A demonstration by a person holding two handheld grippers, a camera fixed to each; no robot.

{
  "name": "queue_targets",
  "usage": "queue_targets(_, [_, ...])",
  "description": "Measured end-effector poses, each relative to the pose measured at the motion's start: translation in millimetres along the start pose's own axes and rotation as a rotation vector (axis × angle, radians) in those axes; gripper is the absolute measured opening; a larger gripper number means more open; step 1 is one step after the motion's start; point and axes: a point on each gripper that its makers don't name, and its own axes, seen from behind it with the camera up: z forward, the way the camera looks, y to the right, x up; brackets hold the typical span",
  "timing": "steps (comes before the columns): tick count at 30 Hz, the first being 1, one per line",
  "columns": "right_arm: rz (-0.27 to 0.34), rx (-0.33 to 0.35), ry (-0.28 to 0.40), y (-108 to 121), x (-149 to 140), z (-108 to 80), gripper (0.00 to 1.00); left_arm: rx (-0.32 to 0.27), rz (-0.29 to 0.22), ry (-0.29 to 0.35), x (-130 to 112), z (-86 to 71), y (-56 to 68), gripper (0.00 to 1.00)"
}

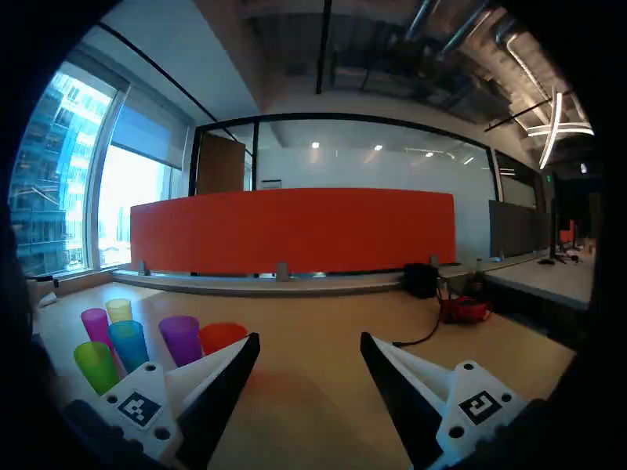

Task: Pour water

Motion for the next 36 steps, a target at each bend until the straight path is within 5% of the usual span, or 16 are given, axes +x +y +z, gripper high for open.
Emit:
queue_targets(18, [-0.06,0.028,-0.012,2,79,14.9,1.0,-0.043,0.047,-0.012,76,14.2,1.6,0.92])
queue_targets(36, [0.002,0.116,-0.011,-23,164,27.0,0.99,-0.082,0.067,0.038,175,28.3,8.7,0.92])
